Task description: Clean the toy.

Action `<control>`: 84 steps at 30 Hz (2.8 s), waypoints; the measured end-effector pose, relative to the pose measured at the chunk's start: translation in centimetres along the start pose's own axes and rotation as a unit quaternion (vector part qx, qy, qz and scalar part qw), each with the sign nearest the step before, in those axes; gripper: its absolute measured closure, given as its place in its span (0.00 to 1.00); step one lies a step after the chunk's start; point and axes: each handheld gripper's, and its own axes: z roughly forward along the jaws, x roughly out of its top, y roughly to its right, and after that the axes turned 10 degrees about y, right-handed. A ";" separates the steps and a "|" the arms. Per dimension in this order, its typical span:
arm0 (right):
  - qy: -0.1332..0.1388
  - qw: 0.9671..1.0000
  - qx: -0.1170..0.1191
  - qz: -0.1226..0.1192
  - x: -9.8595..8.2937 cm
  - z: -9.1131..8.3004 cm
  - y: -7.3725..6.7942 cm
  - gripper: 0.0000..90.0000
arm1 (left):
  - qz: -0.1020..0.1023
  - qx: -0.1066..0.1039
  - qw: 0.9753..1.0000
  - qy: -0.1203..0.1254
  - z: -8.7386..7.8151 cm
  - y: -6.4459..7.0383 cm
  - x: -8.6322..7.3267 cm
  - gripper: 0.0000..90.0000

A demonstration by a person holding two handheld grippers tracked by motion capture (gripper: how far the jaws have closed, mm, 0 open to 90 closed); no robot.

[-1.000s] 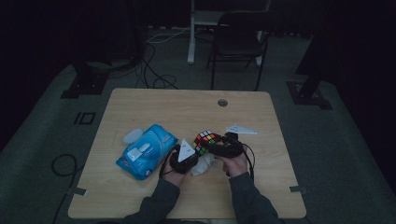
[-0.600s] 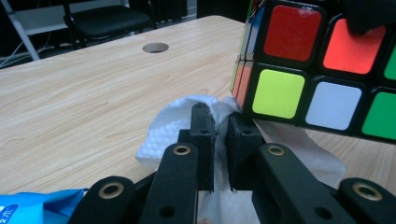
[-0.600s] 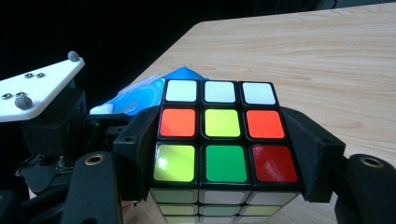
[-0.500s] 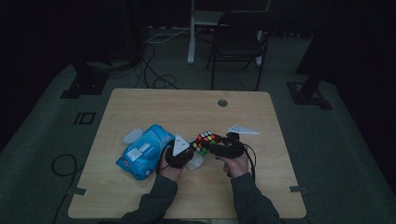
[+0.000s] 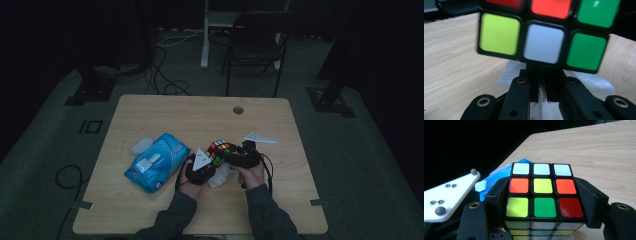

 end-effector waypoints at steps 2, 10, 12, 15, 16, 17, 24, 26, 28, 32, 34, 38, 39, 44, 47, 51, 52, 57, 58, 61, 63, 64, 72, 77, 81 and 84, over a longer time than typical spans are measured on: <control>0.000 1.000 0.001 0.002 0.0 0.0 0.0 0.38 | 0.003 -0.003 1.000 0.000 0.0 0.2 0.0 0.93; -0.009 1.000 0.008 -0.005 -0.1 -0.3 0.1 0.38 | 0.005 0.015 1.000 -0.001 -0.6 -1.1 0.3 0.93; -0.009 1.000 0.009 -0.008 -0.1 -0.4 0.1 0.38 | 0.004 0.019 1.000 0.000 -0.8 -1.4 0.4 0.93; -0.012 1.000 0.010 -0.011 0.0 -0.6 0.1 0.38 | 0.003 0.026 1.000 0.001 -1.0 -1.9 0.6 0.93; -0.013 1.000 0.010 -0.013 0.0 -0.7 0.2 0.38 | 0.002 0.028 1.000 0.000 -1.1 -2.0 0.7 0.93; -0.014 1.000 0.009 -0.015 0.0 -0.7 0.2 0.38 | -0.001 0.030 1.000 -0.001 -1.2 -2.2 0.7 0.93; -0.028 0.999 0.005 -0.032 -0.4 -0.9 0.3 0.38 | -0.008 0.040 0.999 -0.002 -1.8 -3.2 1.2 0.93; -0.031 0.999 0.005 -0.039 -0.5 -0.9 0.3 0.38 | -0.008 0.040 0.999 -0.001 -2.0 -3.4 1.5 0.93; -0.034 0.998 0.000 -0.052 -0.6 -0.9 0.3 0.38 | -0.008 0.036 0.999 0.001 -2.3 -3.6 1.8 0.93; -0.039 0.996 0.000 -0.080 -0.8 -1.0 0.2 0.38 | -0.007 0.018 1.000 0.004 -2.7 -3.8 2.3 0.93; -0.040 0.994 0.001 -0.098 -1.0 -1.1 0.1 0.38 | -0.006 0.014 1.000 0.004 -2.9 -3.9 2.5 0.93; -0.041 0.991 0.004 -0.125 -1.3 -1.1 -0.3 0.38 | -0.005 -0.003 1.000 -0.002 -2.9 -4.0 2.7 0.93; -0.040 0.991 0.005 -0.130 -1.4 -1.1 -0.4 0.38 | -0.005 -0.008 1.000 -0.003 -2.8 -3.9 2.7 0.93; -0.036 0.989 0.002 -0.144 -1.5 -1.0 -0.6 0.38 | -0.001 -0.020 1.000 -0.007 -2.7 -3.5 2.7 0.93; -0.040 0.988 0.002 -0.146 -1.5 -1.1 -0.6 0.38 | -0.005 -0.025 1.000 -0.007 -2.6 -3.5 2.7 0.93; -0.049 0.986 -0.004 -0.162 -1.9 -1.0 -0.7 0.38 | -0.008 -0.031 0.999 -0.006 -2.6 -3.4 2.8 0.93; -0.053 0.984 -0.005 -0.167 -2.0 -1.0 -0.8 0.38 | -0.006 -0.031 0.999 -0.006 -2.7 -3.4 2.9 0.93; -0.064 0.978 -0.014 -0.198 -2.5 -0.7 -1.3 0.38 | -0.008 -0.033 0.999 0.000 -2.8 -3.4 3.2 0.93; -0.066 0.977 -0.014 -0.204 -2.6 -0.7 -1.4 0.38 | -0.007 -0.032 0.999 0.001 -2.9 -3.4 3.3 0.93; -0.070 0.974 -0.014 -0.216 -2.8 -0.5 -1.6 0.38 | -0.007 -0.034 0.999 0.005 -3.0 -3.4 3.5 0.93; -0.072 0.973 -0.014 -0.220 -2.9 -0.4 -1.7 0.38 | -0.005 -0.033 0.999 0.007 -3.1 -3.3 3.7 0.93; -0.072 0.972 -0.015 -0.223 -3.0 -0.4 -1.7 0.38 | -0.006 -0.034 0.999 0.008 -3.1 -3.3 3.7 0.93; -0.071 0.971 -0.016 -0.228 -2.9 -0.5 -1.7 0.38 | -0.007 -0.034 0.999 0.001 -2.9 -3.2 3.4 0.93; -0.076 0.970 -0.021 -0.231 -3.0 -0.5 -1.7 0.38 | -0.014 -0.033 0.999 -0.008 -2.7 -3.3 2.8 0.93; -0.078 0.969 -0.021 -0.233 -3.0 -0.5 -1.7 0.38 | -0.017 -0.034 0.999 -0.009 -2.6 -3.3 2.6 0.93; -0.078 0.969 -0.019 -0.232 -3.0 -0.5 -1.7 0.38 | -0.016 -0.033 0.999 -0.012 -2.6 -3.4 2.6 0.93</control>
